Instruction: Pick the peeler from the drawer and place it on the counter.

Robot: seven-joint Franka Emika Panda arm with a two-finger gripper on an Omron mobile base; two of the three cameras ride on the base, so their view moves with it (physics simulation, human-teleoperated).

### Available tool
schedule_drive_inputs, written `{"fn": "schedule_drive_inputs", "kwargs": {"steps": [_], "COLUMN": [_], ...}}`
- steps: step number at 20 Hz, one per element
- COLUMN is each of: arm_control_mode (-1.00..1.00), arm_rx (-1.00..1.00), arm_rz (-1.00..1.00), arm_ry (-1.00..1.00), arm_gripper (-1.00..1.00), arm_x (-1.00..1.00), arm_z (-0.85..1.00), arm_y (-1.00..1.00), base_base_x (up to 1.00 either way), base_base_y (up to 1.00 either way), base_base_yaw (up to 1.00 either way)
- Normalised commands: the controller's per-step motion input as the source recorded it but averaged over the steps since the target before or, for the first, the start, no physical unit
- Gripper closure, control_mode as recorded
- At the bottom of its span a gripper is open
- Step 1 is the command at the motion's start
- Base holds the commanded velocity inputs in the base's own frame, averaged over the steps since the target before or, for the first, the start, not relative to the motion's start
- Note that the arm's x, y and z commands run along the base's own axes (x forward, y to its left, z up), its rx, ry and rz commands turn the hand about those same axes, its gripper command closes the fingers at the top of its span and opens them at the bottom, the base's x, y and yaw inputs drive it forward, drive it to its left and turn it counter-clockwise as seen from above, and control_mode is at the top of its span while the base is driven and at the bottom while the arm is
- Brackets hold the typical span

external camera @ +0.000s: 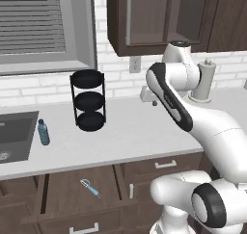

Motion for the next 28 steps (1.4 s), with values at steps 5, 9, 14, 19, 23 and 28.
{"fn": "schedule_drive_inputs", "kwargs": {"steps": [5, 9, 14, 19, 23, 28], "arm_control_mode": [-1.0, -1.0, -1.0, -1.0, -1.0, -1.0], "arm_rx": [0.0, 0.0, 0.0, -0.01, 0.0, -0.03], "arm_rz": [0.01, 0.0, -0.01, -0.02, 0.0, 0.0], "arm_ry": [0.04, 0.08, 0.0, 0.01, 0.15, 0.15], "arm_gripper": [-1.0, -1.0, -1.0, -1.0, -1.0, -1.0], "arm_x": [-0.04, -0.44, -0.77, -0.46, -0.69, -0.47], "arm_z": [-0.02, -0.14, -0.37, -0.7, -0.68, -0.92], "arm_y": [0.1, 0.79, 1.0, 1.0, 1.0, 0.86], "base_base_x": [0.0, 0.0, 0.0, 0.0, 0.0, 0.0], "base_base_y": [0.0, 0.0, 0.0, 0.0, 0.0, 0.0], "base_base_yaw": [0.0, 0.0, 0.0, 0.0, 0.0, 0.0]}}
